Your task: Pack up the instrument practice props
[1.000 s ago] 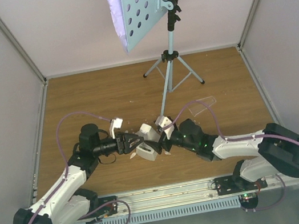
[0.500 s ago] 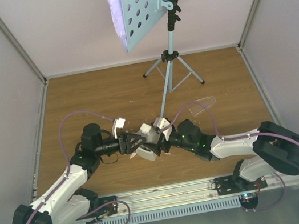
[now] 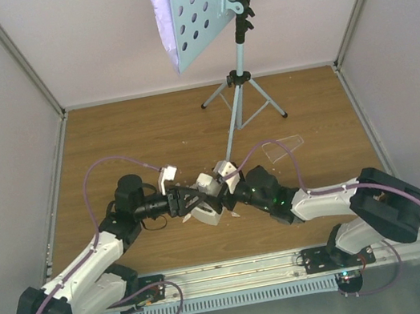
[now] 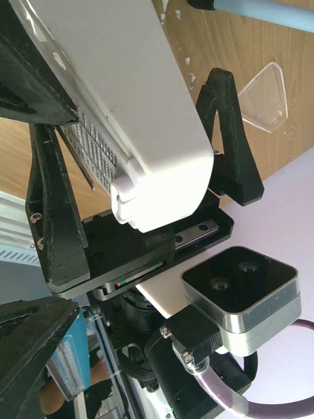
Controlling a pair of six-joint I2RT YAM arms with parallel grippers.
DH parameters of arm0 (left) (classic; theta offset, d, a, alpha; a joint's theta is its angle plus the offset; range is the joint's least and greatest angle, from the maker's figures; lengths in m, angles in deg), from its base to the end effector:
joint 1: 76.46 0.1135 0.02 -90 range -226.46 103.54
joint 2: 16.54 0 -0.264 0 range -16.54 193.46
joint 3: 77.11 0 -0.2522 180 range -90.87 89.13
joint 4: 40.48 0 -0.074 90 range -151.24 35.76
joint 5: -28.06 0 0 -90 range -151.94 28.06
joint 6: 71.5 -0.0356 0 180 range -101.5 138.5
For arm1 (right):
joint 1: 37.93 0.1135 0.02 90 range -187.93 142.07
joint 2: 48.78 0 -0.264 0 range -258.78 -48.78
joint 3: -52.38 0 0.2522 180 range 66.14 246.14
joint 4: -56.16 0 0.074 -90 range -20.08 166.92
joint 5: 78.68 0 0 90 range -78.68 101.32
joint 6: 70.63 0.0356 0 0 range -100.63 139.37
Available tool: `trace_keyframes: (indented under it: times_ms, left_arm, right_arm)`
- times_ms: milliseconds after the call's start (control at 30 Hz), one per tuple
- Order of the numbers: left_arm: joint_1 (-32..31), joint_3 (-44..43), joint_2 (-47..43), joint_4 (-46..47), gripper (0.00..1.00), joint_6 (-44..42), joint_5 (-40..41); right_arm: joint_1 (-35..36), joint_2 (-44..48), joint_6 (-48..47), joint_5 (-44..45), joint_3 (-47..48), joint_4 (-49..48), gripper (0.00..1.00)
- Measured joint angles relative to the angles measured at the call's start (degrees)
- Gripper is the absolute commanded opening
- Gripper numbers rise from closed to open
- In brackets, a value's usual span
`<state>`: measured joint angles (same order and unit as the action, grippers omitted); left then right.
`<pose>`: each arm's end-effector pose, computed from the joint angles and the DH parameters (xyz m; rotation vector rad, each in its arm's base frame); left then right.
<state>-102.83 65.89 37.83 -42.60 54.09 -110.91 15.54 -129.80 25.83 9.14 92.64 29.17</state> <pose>0.1661 -0.1123 0.2203 0.4801 2.0417 -1.5059 0.1633 0.2228 0.1835 -0.7756 1.7130 0.7677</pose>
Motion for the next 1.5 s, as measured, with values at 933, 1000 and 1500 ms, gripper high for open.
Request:
trace_keyframes:
  times_ms: [933,1000,1500]
  left_arm:
    - [-0.3,-0.2,-4.1,-6.1,0.78,-0.2,8.6]
    - [-0.3,-0.2,-3.8,-6.1,0.78,-0.2,8.7]
    - [-0.3,-0.2,-3.5,-6.1,0.78,-0.3,9.2]
  right_arm:
    - [0.3,3.1,1.1,1.7,-3.3,-0.9,0.77]
    - [0.3,3.4,1.1,1.9,-3.7,-0.9,0.75]
    - [0.2,3.4,2.5,2.5,-4.1,-1.8,0.66]
